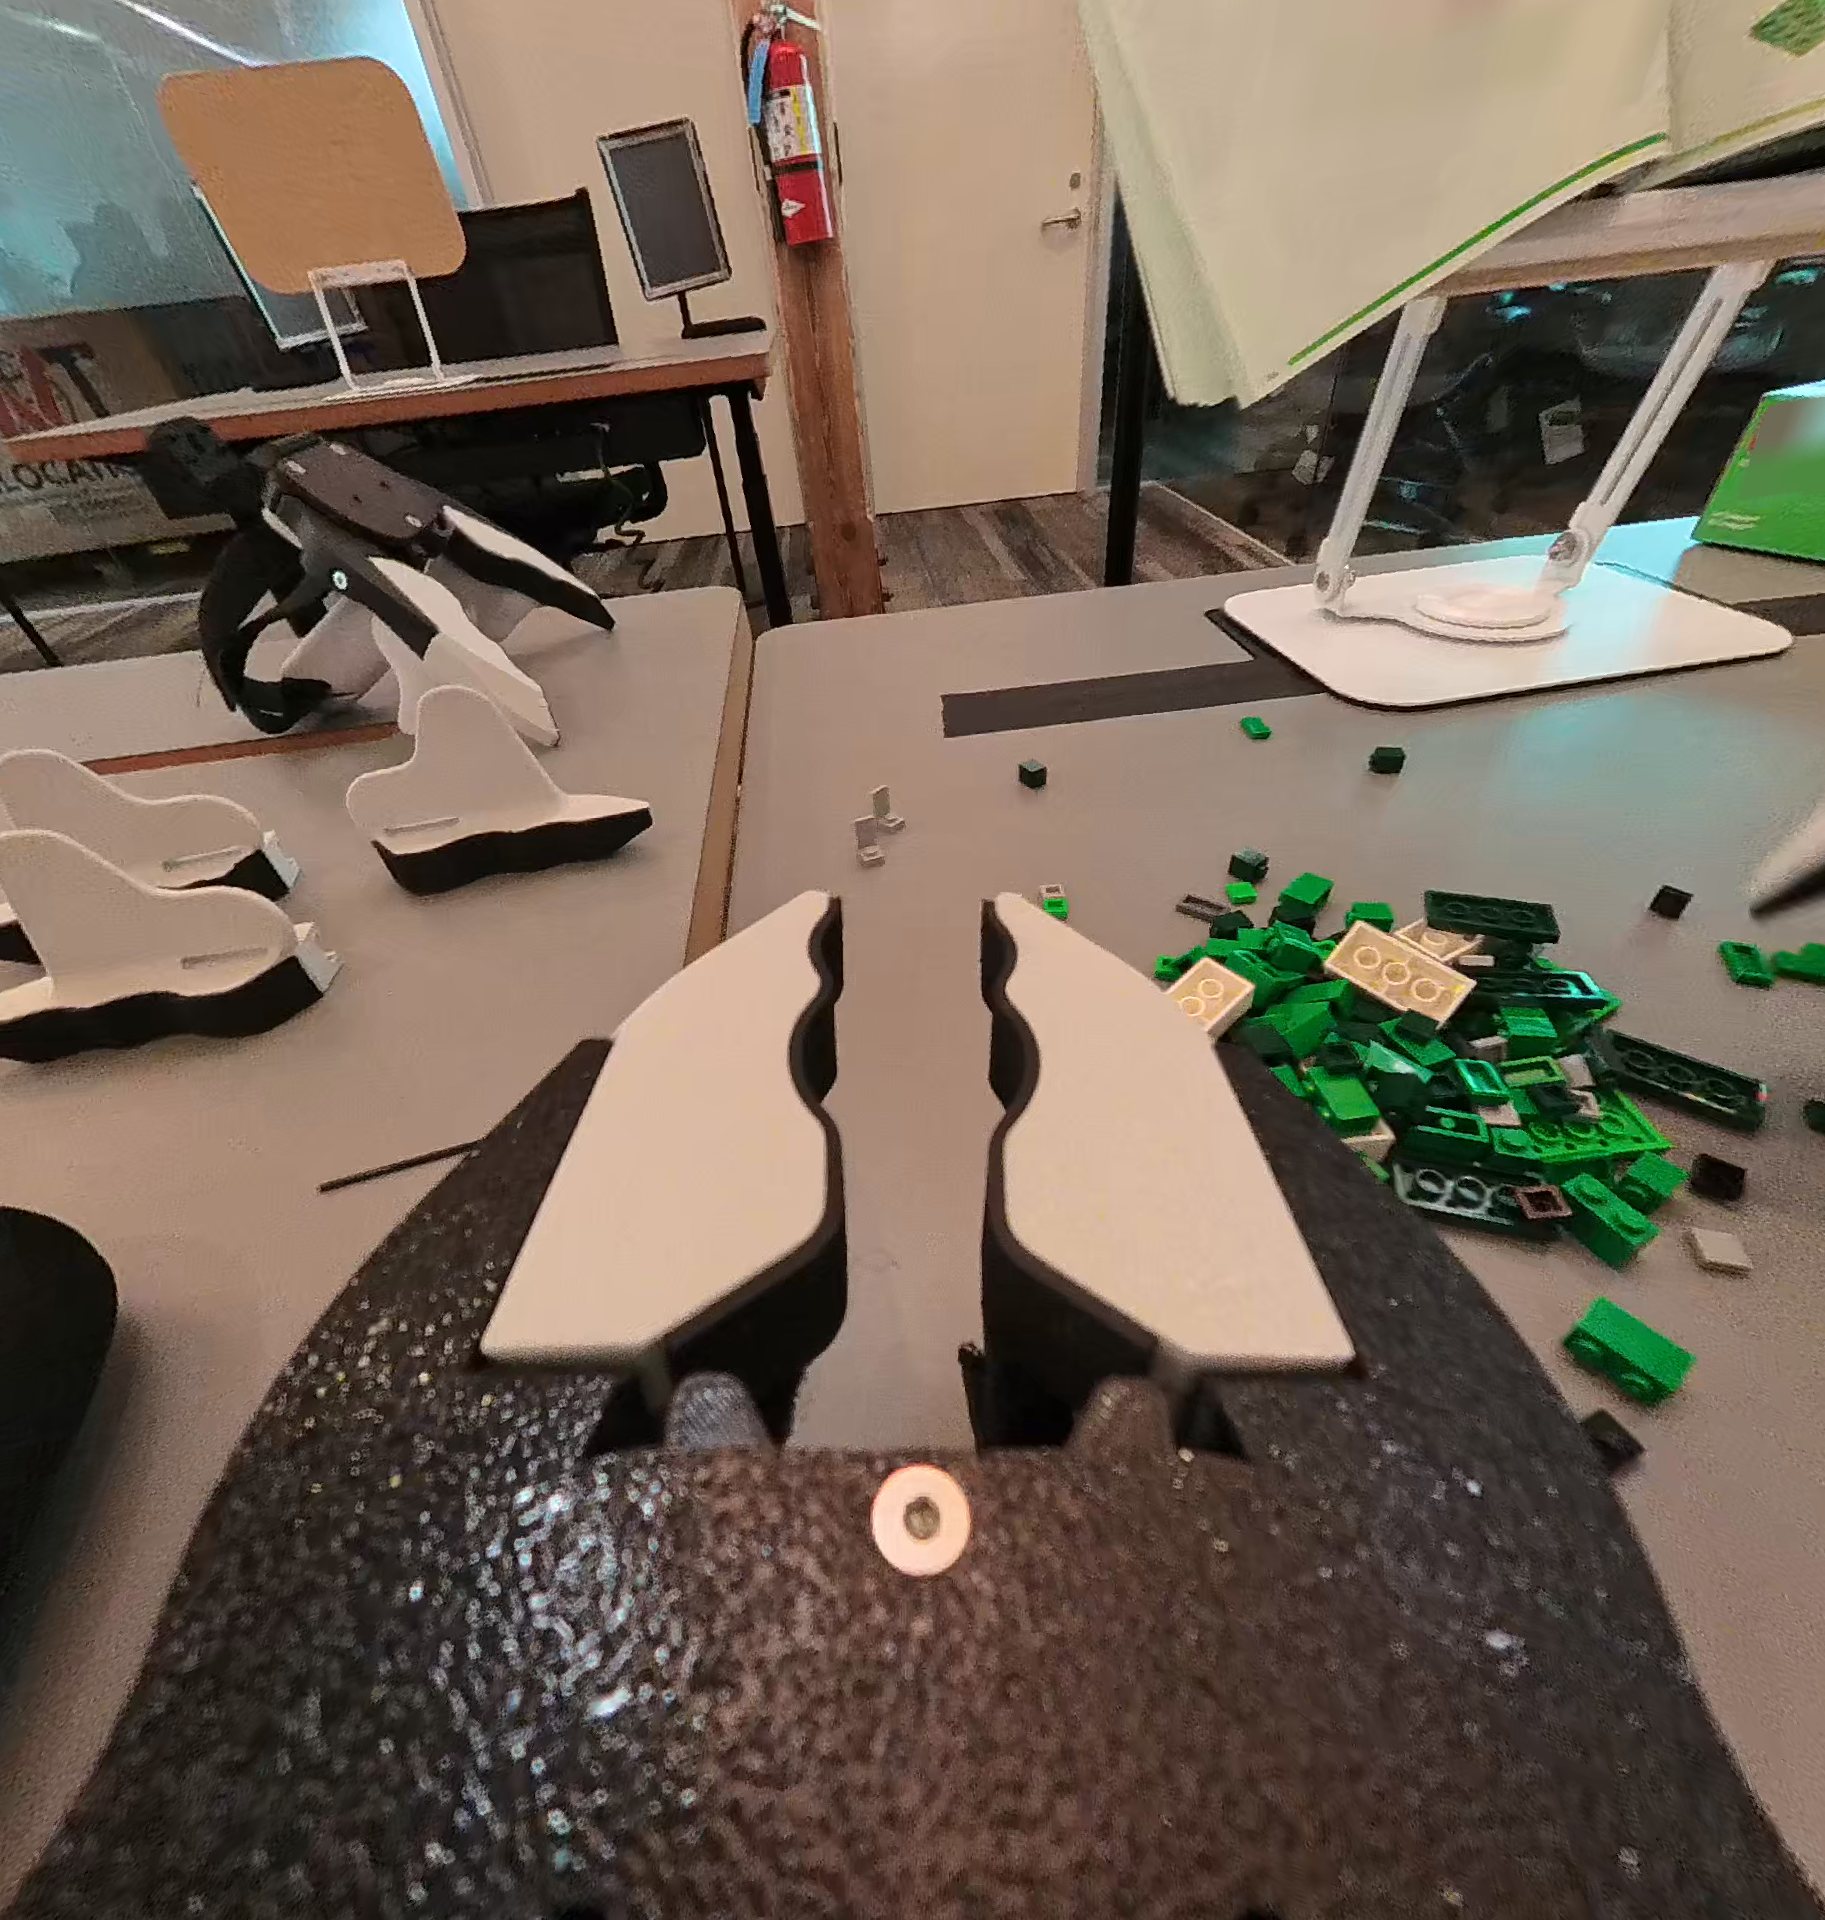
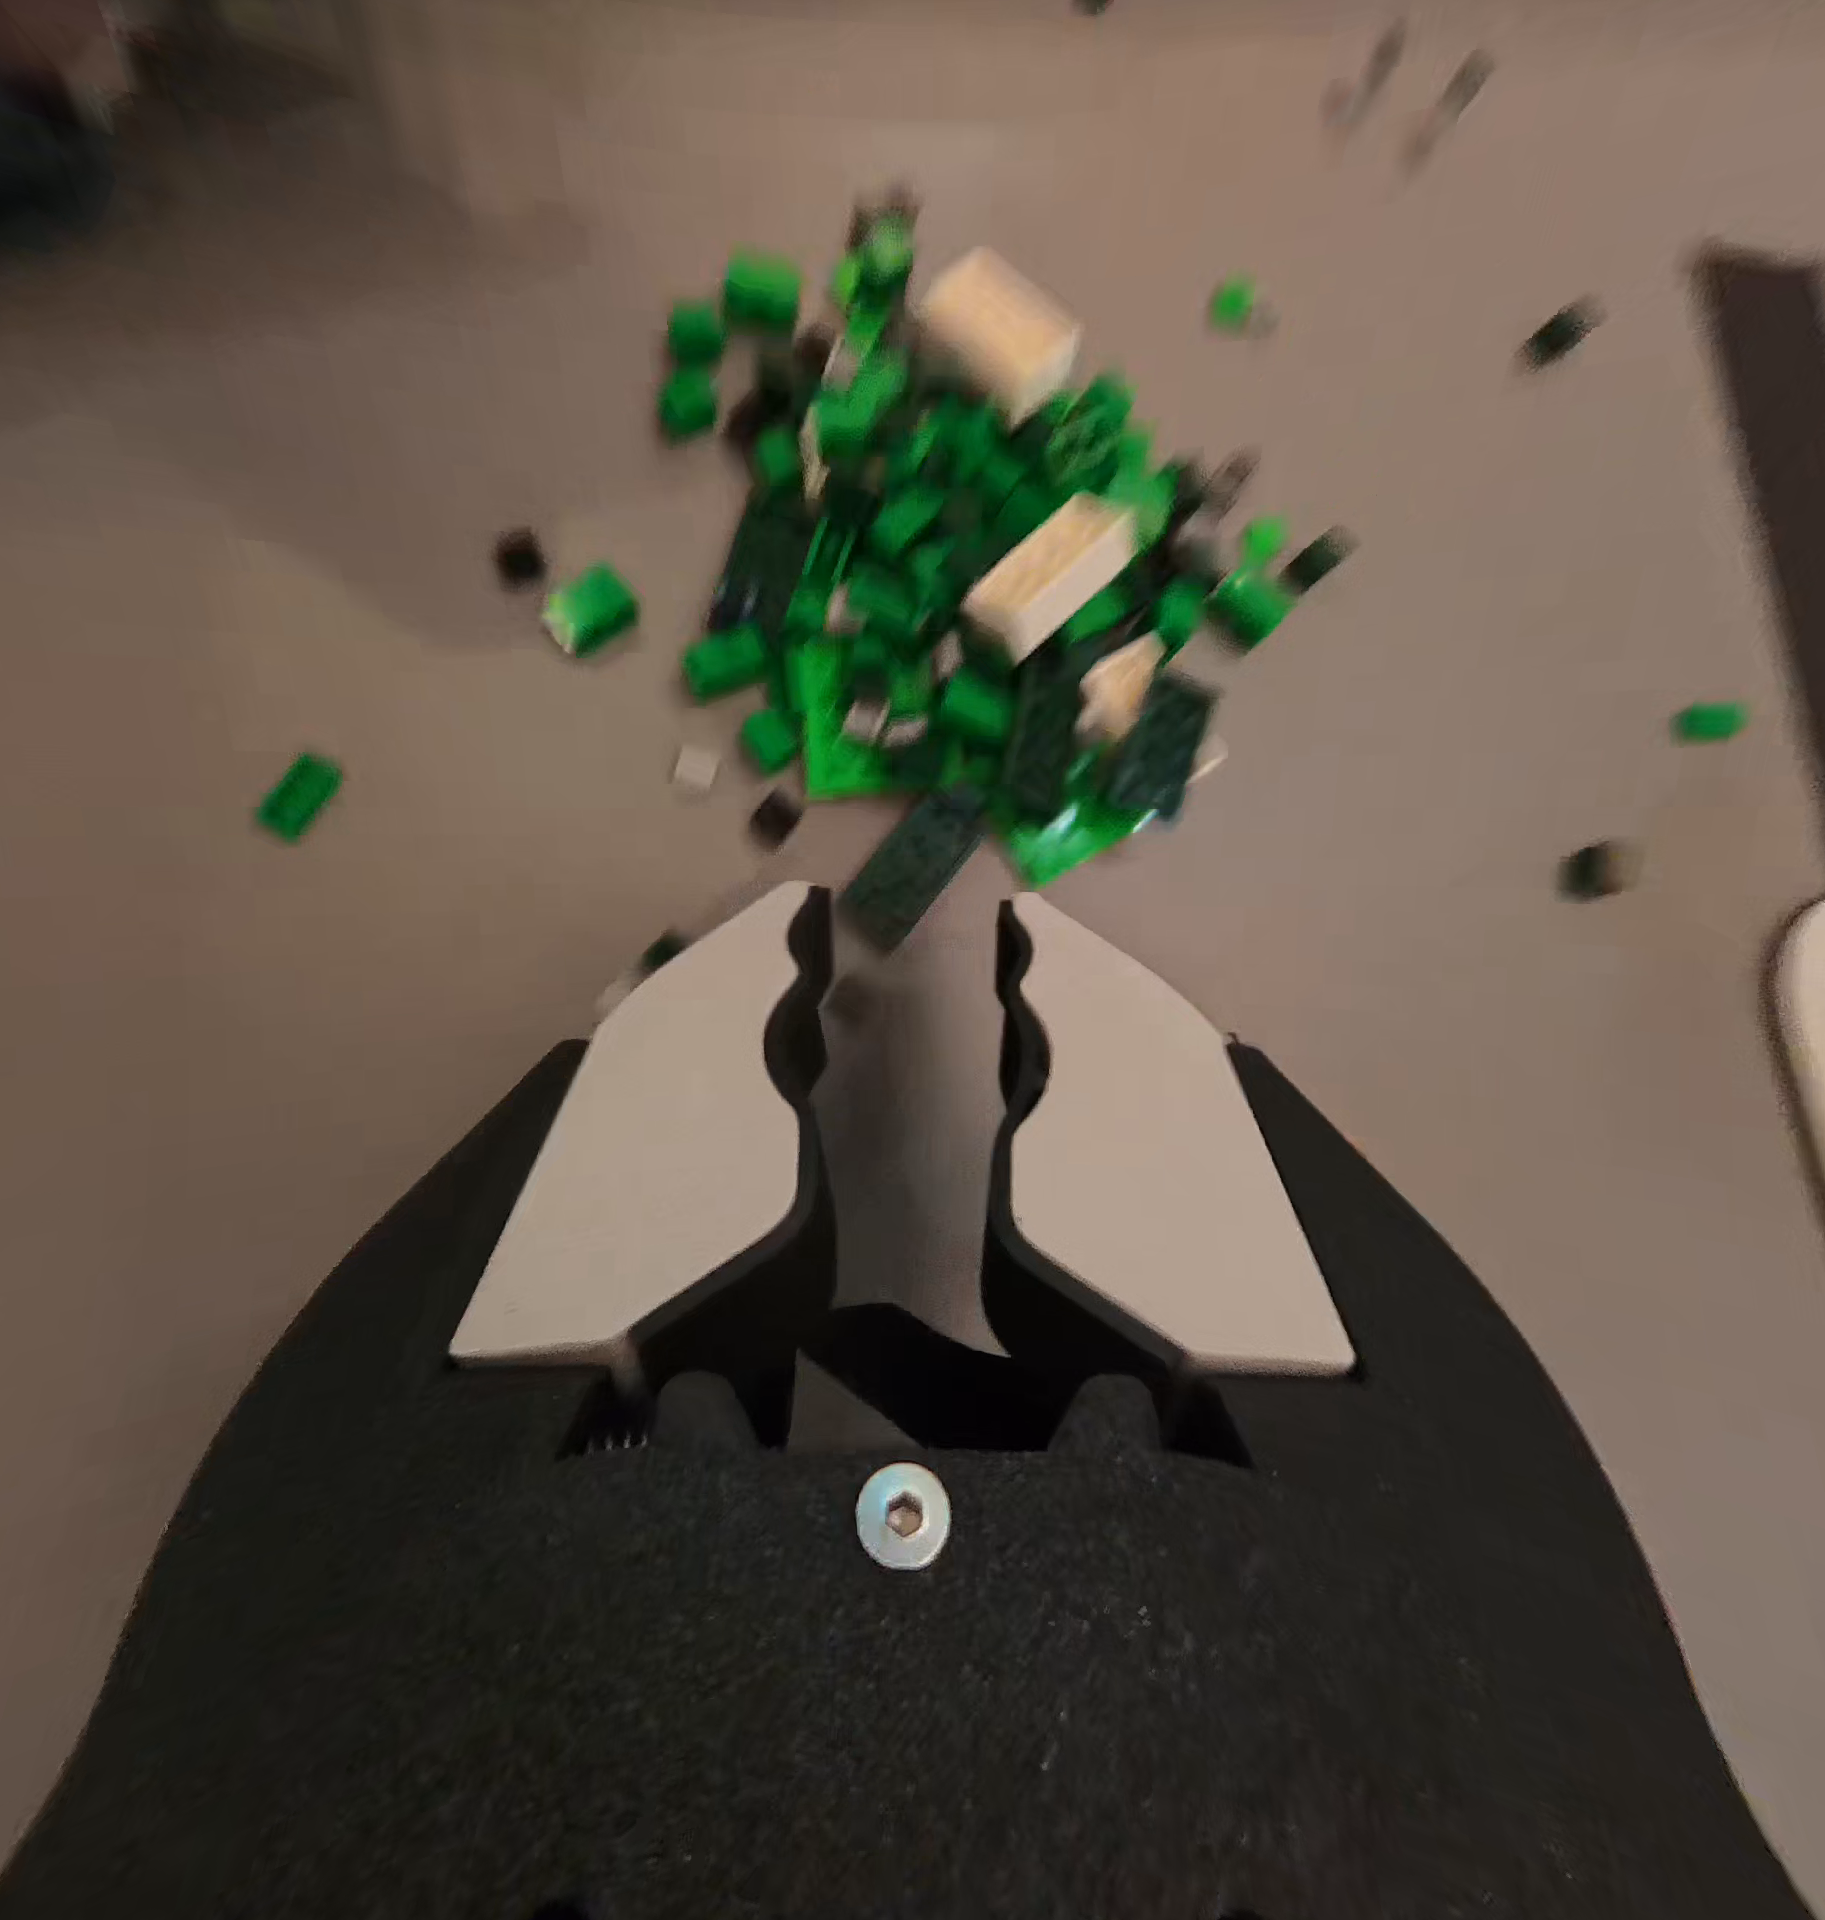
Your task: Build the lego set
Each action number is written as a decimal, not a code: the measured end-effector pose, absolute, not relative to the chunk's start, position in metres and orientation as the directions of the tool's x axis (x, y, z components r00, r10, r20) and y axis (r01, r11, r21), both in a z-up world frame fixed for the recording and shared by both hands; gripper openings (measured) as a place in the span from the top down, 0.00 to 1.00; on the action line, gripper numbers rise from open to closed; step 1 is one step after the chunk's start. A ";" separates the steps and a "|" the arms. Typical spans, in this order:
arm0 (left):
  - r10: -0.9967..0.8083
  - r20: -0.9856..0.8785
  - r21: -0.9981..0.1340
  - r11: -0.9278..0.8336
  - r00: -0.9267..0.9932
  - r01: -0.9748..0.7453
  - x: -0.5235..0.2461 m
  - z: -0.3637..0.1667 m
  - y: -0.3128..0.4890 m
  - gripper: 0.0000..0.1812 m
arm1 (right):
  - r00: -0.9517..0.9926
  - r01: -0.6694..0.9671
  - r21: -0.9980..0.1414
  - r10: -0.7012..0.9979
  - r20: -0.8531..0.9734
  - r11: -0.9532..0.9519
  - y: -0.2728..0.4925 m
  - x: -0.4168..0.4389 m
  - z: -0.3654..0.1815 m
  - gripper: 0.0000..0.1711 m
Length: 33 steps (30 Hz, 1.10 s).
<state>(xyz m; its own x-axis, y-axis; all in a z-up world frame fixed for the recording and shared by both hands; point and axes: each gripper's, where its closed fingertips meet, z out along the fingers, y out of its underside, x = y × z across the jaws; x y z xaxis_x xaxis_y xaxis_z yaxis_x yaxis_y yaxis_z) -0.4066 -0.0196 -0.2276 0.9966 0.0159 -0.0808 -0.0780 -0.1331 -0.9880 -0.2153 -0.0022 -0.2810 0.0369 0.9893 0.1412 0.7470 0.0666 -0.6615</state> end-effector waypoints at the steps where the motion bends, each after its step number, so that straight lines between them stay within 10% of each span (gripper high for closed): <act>1: 0.020 -0.075 -0.989 -0.132 0.997 -0.072 -0.408 -0.228 -0.019 0.86 | 0.065 0.712 -0.701 0.990 0.123 0.040 0.008 -0.228 -0.265 0.87; 4: 0.022 -0.065 -0.991 -0.117 0.998 -0.062 -0.408 -0.227 -0.018 0.87 | 0.177 0.699 -0.694 0.982 -0.061 -0.169 0.045 -0.278 -0.240 0.96; 8: 0.014 -0.090 -0.991 -0.100 0.996 -0.088 -0.403 -0.222 -0.018 0.87 | 0.287 0.843 -0.388 0.921 -0.263 -0.374 0.070 -0.325 -0.266 0.91; 17: 0.000 -0.102 -0.990 -0.096 0.995 -0.101 -0.400 -0.220 -0.018 0.87 | 0.338 0.940 -0.012 0.935 -0.107 -0.341 0.075 -0.326 -0.302 0.95; 33: -0.068 -0.094 -0.992 -0.083 0.993 -0.100 -0.387 -0.217 -0.016 0.88 | 0.266 0.961 -0.055 0.961 -0.070 -0.270 0.080 -0.322 -0.314 0.96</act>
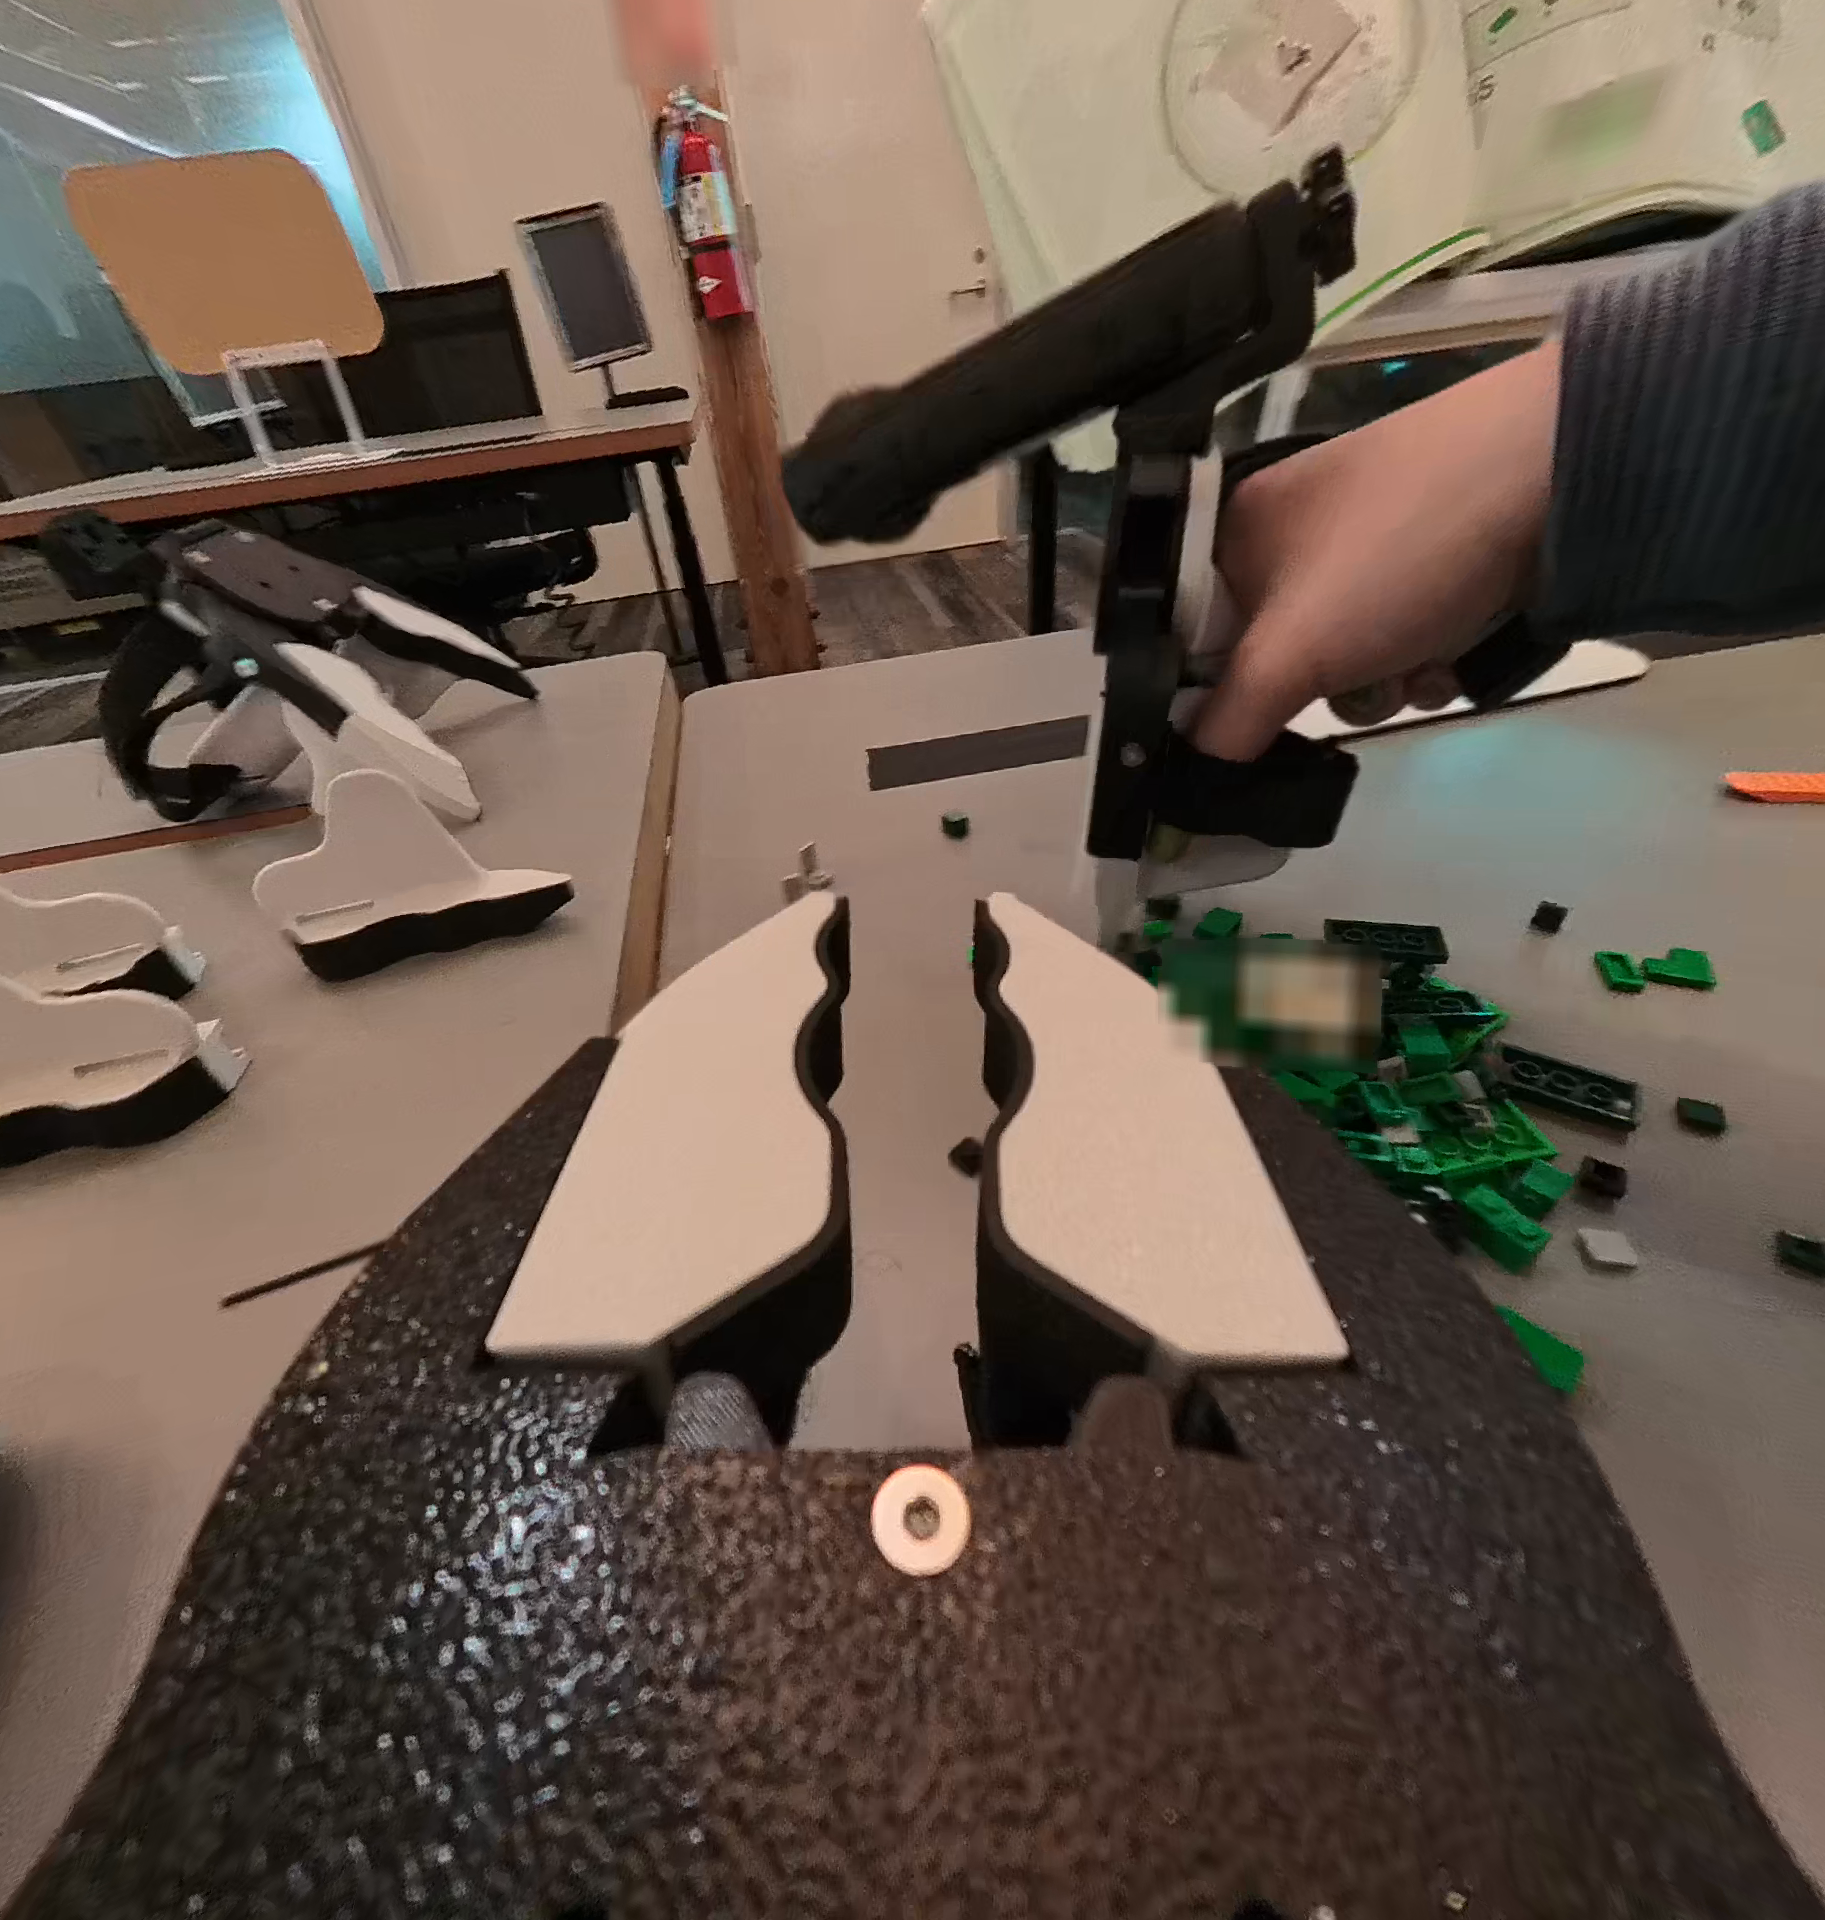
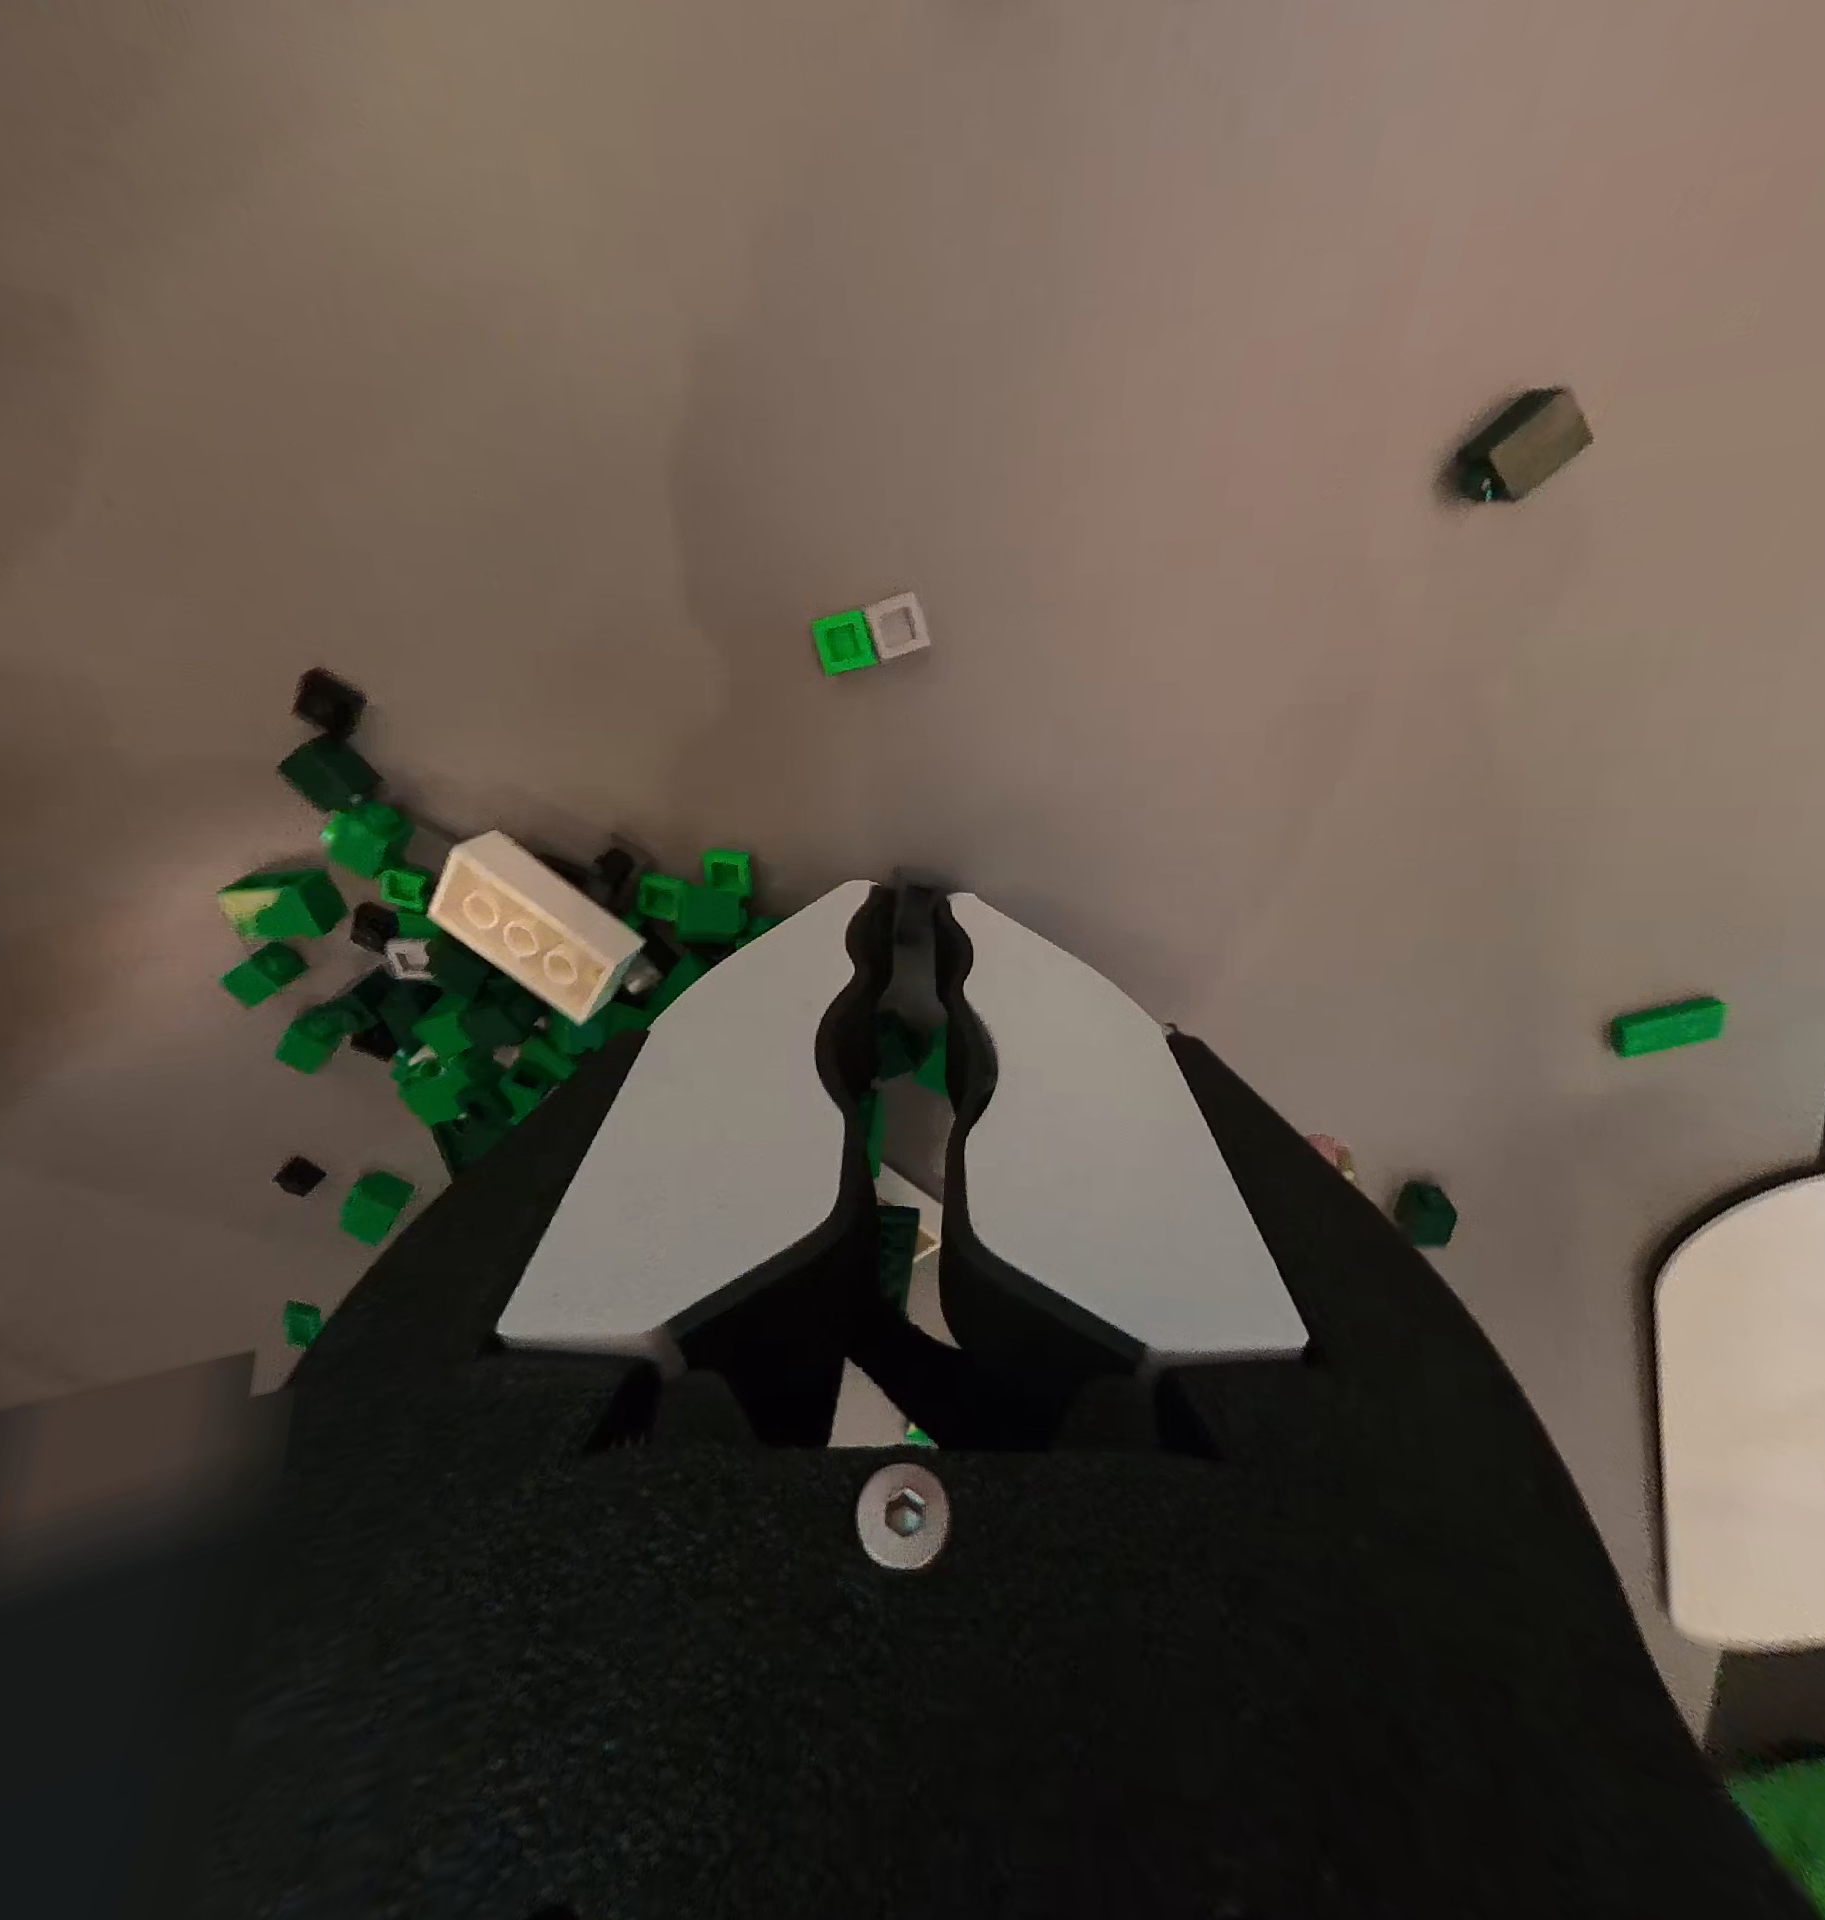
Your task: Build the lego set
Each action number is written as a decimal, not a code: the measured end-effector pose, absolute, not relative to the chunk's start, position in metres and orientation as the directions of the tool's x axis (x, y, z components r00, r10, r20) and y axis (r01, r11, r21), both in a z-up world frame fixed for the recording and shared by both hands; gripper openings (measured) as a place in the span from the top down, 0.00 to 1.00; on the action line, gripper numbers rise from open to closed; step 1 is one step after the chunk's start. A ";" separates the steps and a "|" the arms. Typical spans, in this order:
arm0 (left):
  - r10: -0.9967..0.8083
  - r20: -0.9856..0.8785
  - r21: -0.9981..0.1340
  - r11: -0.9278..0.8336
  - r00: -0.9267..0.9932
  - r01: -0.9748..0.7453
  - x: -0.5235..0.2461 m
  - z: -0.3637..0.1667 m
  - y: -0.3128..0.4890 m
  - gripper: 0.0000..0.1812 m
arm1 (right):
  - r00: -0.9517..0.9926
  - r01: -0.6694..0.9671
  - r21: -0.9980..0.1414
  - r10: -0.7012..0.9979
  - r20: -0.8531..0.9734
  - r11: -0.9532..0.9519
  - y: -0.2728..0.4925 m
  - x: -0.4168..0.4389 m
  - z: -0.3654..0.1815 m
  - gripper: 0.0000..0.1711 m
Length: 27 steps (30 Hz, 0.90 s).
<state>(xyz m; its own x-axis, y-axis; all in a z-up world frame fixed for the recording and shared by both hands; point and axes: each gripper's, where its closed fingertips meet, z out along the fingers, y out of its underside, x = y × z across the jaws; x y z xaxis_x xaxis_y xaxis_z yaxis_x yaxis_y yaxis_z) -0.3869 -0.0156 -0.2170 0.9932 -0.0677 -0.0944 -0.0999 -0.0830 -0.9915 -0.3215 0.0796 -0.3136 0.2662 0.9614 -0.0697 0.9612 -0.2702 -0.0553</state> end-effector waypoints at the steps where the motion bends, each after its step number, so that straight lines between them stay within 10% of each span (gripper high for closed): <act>1: -0.110 -0.084 -0.993 -0.077 0.990 -0.093 -0.380 -0.216 -0.015 0.88 | 0.226 0.963 -0.130 0.969 -0.102 -0.238 0.075 -0.326 -0.307 0.96; 9: -0.673 0.096 -0.995 -0.036 0.733 0.098 -0.248 -0.181 -0.036 0.73 | -0.417 0.271 -0.963 0.903 -0.106 0.012 -0.029 -0.259 -0.156 0.96; 16: -0.891 0.100 -0.986 -0.028 0.443 0.166 -0.117 -0.139 -0.074 0.83 | -0.316 -0.171 -0.985 0.947 0.050 -0.005 -0.075 -0.122 -0.120 0.96; 27: -0.964 0.104 -0.990 -0.076 0.245 0.123 -0.004 -0.143 -0.090 0.96 | -0.185 -0.262 -0.965 0.982 0.039 -0.011 -0.091 -0.023 -0.135 0.96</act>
